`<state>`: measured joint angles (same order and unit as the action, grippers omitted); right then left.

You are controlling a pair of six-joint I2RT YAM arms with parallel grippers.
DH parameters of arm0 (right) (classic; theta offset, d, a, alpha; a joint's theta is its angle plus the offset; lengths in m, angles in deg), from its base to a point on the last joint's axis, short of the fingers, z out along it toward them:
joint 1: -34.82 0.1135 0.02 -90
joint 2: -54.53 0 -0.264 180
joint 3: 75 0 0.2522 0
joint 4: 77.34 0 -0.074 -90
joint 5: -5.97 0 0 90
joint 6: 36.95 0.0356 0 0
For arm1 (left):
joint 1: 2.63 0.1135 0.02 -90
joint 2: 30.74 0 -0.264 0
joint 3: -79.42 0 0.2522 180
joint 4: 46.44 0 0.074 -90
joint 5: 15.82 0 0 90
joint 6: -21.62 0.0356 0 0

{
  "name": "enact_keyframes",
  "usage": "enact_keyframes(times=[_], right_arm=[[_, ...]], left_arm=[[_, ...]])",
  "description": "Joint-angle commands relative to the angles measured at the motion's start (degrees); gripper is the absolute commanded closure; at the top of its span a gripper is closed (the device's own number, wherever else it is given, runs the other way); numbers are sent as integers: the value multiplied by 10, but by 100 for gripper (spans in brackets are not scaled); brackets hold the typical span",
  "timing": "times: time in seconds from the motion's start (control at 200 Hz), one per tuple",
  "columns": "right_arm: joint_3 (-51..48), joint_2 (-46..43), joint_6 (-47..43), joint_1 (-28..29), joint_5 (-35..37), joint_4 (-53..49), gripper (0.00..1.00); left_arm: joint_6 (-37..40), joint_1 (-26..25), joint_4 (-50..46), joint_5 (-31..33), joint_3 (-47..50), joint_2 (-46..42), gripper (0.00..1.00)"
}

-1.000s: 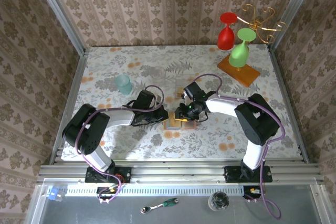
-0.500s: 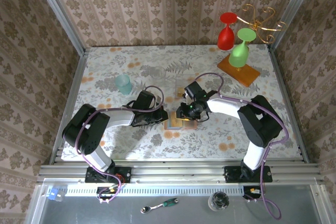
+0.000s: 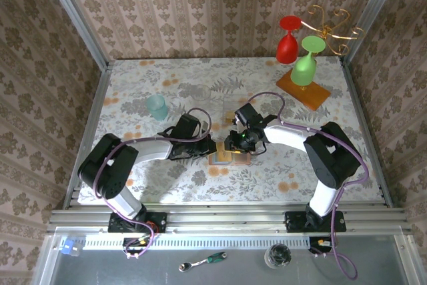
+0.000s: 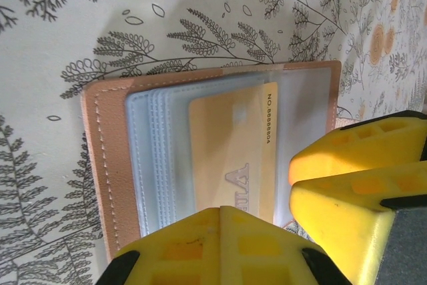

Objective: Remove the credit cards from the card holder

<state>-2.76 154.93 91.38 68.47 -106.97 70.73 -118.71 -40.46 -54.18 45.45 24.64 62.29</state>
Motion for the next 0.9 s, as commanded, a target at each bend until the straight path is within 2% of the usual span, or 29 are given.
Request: enact_keyframes(times=[0.0,0.575,0.895], right_arm=[[12,0,-2,3,-10,2,69],[6,33,10,3,-34,35,70],[1,13,0,3,15,-1,70]], left_arm=[[9,0,5,-6,-6,14,98],[21,9,-18,4,4,20,100],[22,12,-20,5,5,19,100]])
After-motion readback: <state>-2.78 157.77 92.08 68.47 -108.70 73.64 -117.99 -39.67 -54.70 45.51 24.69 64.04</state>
